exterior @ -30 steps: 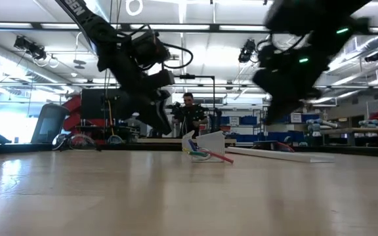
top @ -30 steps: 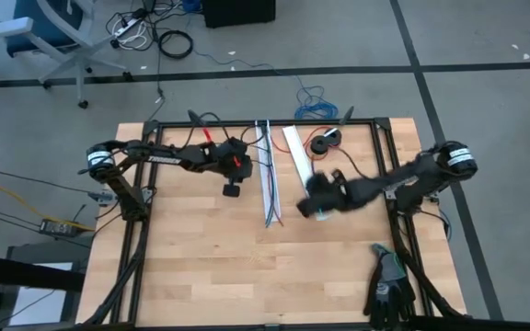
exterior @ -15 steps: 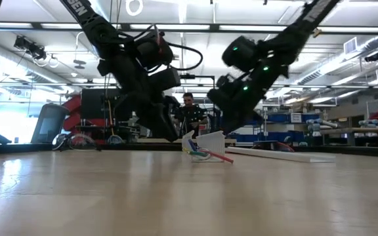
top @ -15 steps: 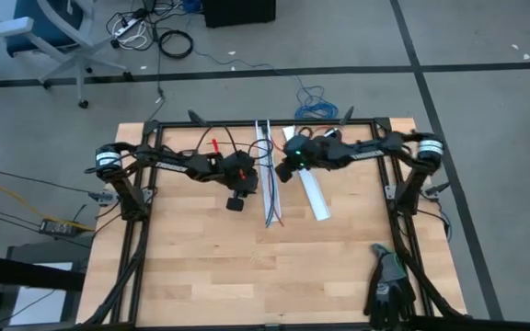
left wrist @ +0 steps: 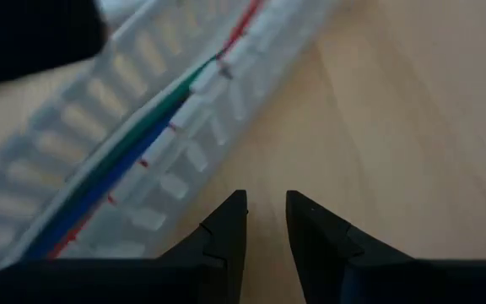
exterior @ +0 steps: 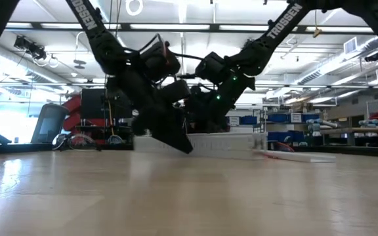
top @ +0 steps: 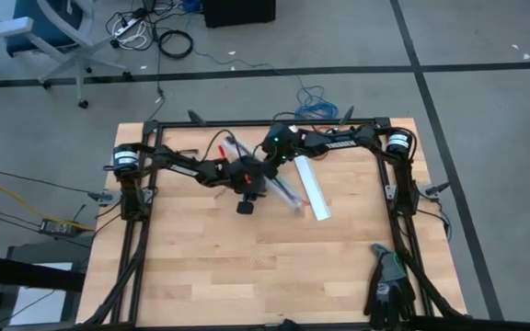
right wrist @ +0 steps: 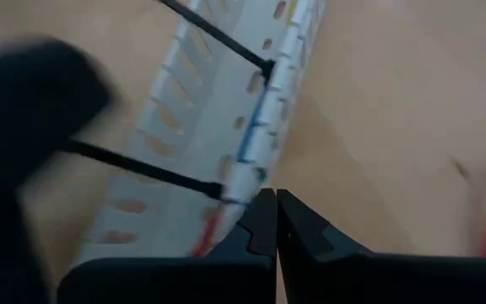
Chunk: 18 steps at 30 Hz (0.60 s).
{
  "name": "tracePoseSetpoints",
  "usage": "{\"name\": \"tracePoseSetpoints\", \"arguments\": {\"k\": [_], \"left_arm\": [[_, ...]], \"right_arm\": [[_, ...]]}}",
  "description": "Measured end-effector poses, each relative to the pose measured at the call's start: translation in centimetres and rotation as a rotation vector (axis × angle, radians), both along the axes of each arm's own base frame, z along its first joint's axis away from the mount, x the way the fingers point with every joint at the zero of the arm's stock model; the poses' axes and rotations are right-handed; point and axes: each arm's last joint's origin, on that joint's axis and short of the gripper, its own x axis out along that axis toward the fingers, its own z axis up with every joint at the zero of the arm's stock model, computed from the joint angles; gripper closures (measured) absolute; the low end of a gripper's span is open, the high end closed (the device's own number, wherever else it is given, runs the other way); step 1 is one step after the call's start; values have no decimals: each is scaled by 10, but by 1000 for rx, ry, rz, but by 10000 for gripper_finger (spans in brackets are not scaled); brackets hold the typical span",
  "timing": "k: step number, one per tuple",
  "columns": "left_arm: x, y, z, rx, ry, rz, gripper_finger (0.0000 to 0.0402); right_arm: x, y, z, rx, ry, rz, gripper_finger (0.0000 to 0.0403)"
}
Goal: Ziptie cables
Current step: Close the white cable duct
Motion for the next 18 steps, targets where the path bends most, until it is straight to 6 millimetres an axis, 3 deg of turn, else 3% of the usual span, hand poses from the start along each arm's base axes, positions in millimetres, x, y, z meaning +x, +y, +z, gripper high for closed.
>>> {"name": "tracePoseSetpoints", "arguments": {"k": [5, 10, 14, 18], "left_arm": [[4, -3, 1, -25, -42, 21, 307], [1, -2, 13, -10, -47, 66, 307], [-7, -3, 36, 38, -62, 108, 307], [-19, -4, 61, 109, -75, 134, 307]], "right_arm": [[-4, 2, 17, -68, 22, 18, 403], [-22, 8, 45, -161, 130, -12, 403], [-52, 24, 71, -211, 216, -51, 403], [-94, 52, 80, -211, 210, -121, 403]]}}
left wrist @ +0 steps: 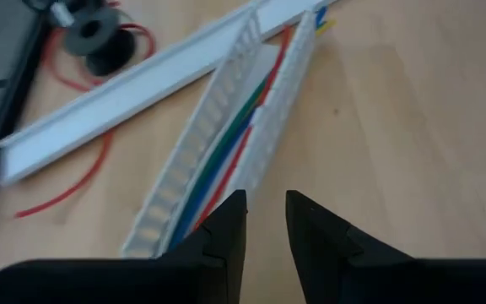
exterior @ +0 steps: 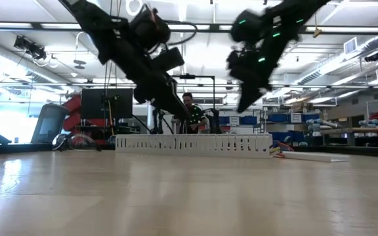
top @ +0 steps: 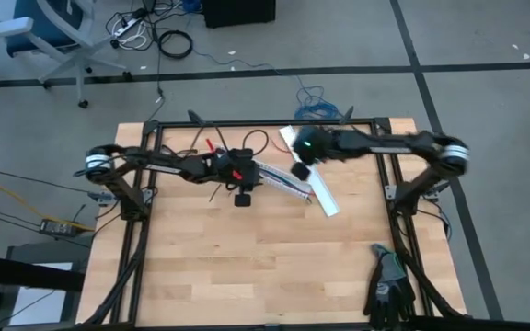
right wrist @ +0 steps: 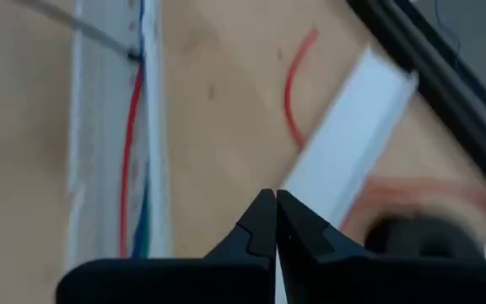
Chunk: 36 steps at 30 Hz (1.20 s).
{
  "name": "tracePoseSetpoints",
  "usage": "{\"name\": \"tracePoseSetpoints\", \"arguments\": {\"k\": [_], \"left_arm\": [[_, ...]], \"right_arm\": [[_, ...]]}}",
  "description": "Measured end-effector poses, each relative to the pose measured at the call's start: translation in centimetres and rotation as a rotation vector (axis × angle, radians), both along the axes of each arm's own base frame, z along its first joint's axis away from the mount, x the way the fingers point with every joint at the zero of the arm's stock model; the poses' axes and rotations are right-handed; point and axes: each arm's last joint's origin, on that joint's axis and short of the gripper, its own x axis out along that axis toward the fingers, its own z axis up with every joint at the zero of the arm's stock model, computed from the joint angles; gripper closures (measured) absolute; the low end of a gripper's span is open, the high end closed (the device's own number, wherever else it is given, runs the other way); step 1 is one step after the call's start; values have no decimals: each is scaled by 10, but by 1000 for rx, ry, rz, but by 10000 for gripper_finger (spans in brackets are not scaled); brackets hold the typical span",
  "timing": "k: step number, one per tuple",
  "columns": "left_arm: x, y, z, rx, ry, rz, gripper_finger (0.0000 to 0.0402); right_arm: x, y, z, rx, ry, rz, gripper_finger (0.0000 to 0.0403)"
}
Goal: Ziptie cables
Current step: Close the white cable duct
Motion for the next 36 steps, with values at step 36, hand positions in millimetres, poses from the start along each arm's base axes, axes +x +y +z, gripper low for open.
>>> {"name": "tracePoseSetpoints", "arguments": {"k": [36], "left_arm": [[-70, -12, -11, -44, -221, 137, 307]], "right_arm": [[-50, 173, -85, -37, -26, -273, 339]]}}
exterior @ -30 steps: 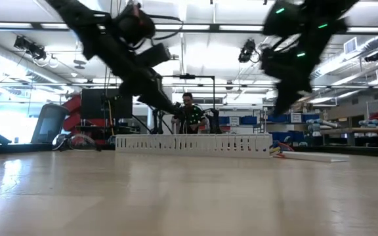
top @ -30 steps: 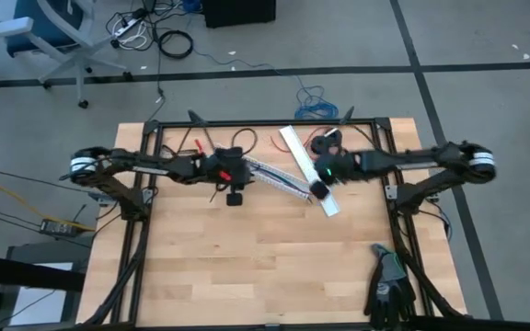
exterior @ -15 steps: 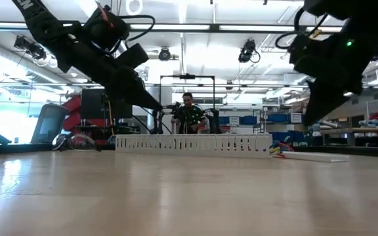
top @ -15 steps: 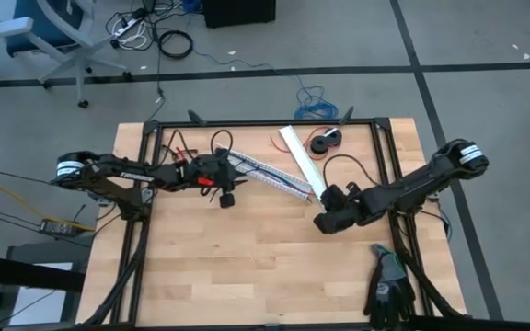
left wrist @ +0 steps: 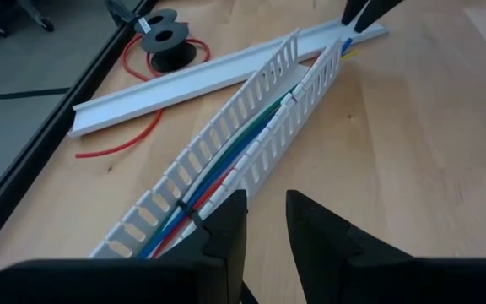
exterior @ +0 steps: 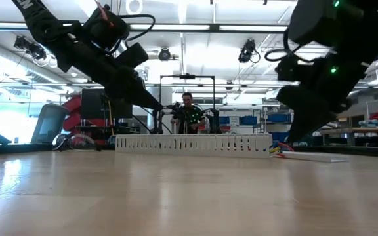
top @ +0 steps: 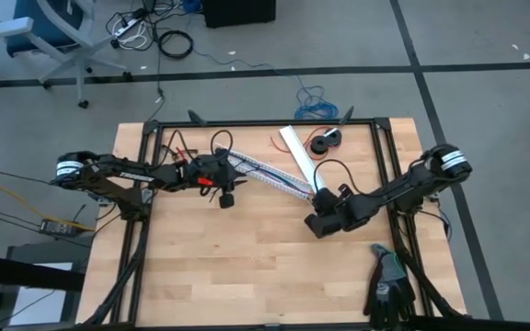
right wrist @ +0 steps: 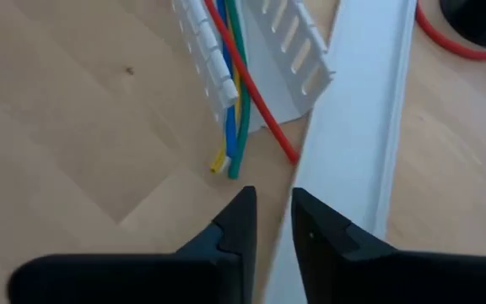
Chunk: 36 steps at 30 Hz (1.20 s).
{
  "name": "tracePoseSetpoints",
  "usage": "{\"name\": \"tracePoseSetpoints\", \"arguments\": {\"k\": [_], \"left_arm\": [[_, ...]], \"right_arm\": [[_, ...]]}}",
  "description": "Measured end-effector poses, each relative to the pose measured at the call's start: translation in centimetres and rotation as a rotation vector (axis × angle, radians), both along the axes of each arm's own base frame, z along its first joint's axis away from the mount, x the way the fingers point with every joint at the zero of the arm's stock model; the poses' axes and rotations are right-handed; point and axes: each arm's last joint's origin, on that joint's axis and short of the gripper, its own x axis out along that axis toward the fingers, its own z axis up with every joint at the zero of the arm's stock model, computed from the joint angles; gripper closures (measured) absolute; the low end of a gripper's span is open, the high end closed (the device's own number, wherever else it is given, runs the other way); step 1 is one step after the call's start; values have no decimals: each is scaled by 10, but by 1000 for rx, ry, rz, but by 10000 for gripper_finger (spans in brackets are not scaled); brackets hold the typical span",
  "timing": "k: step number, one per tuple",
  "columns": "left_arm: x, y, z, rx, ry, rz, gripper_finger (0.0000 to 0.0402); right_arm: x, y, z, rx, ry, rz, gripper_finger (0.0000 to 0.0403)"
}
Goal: Ziptie cables
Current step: Close the white cable duct
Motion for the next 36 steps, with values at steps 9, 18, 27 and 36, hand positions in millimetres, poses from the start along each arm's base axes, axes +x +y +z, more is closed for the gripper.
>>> {"name": "tracePoseSetpoints", "arguments": {"k": [9, 18, 27, 36], "left_arm": [[0, 0, 0, 6, 3, -4, 307], [0, 0, 0, 7, 4, -4, 307], [0, 0, 0, 5, 4, -4, 307], [0, -1, -1, -9, 6, -26, 307]], "right_arm": [[10, -13, -23, -12, 53, -60, 292], [15, -23, -33, 51, 82, -93, 342], [9, -21, -21, 58, 42, -110, 400], [1, -15, 18, 10, -97, -69, 403]]}}
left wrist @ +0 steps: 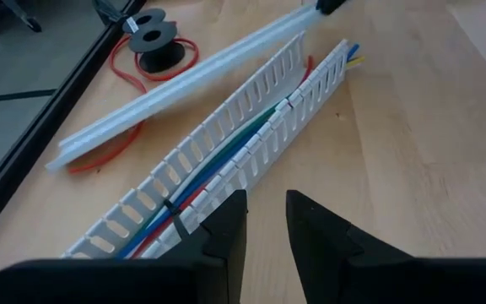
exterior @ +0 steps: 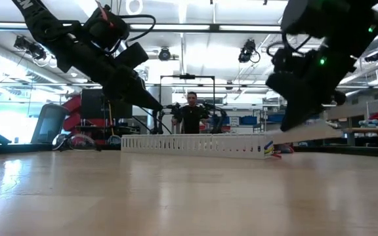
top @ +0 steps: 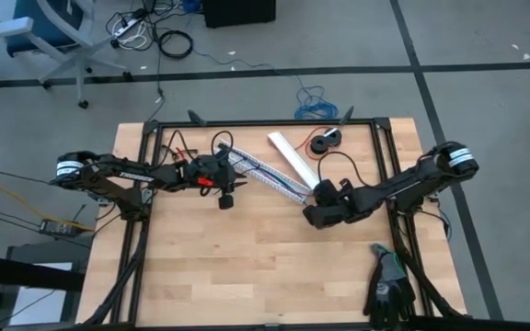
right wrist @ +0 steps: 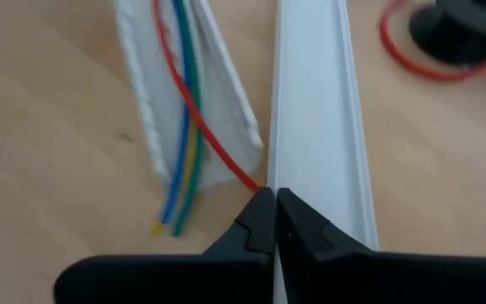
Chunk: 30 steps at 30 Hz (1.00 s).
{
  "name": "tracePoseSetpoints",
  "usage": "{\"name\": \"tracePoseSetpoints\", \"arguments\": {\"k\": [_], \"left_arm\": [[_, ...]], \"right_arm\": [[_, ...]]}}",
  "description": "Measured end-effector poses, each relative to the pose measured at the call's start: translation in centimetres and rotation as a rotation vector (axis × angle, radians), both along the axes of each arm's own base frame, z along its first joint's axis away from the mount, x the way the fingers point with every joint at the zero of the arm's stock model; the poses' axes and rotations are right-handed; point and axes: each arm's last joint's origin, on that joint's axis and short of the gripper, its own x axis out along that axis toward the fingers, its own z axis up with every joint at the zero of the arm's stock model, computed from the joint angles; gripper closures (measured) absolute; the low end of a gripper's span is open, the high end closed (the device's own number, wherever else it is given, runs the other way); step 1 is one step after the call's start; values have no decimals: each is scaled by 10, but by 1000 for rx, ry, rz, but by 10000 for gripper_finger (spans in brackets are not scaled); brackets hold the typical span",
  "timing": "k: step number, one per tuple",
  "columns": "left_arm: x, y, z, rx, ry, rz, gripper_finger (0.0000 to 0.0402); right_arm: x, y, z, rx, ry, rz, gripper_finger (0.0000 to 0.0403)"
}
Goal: Ziptie cables
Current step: Close the white cable duct
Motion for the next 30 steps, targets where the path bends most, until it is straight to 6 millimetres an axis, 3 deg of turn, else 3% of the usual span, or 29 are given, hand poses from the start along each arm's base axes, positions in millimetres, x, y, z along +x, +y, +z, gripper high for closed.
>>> {"name": "tracePoseSetpoints", "arguments": {"k": [9, 19, 26, 30], "left_arm": [[-1, 0, 0, 9, 16, 24, 307], [-20, 0, 13, 58, 82, 134, 307], [-29, -1, 5, 34, 121, 164, 307], [-30, -1, 3, 16, 120, 175, 307]], "right_arm": [[6, 2, 21, -97, -111, 83, 402], [26, 6, 38, -200, -250, 211, 402], [32, 8, 43, -197, -298, 269, 402], [28, 0, 37, -172, -229, 243, 402]]}}
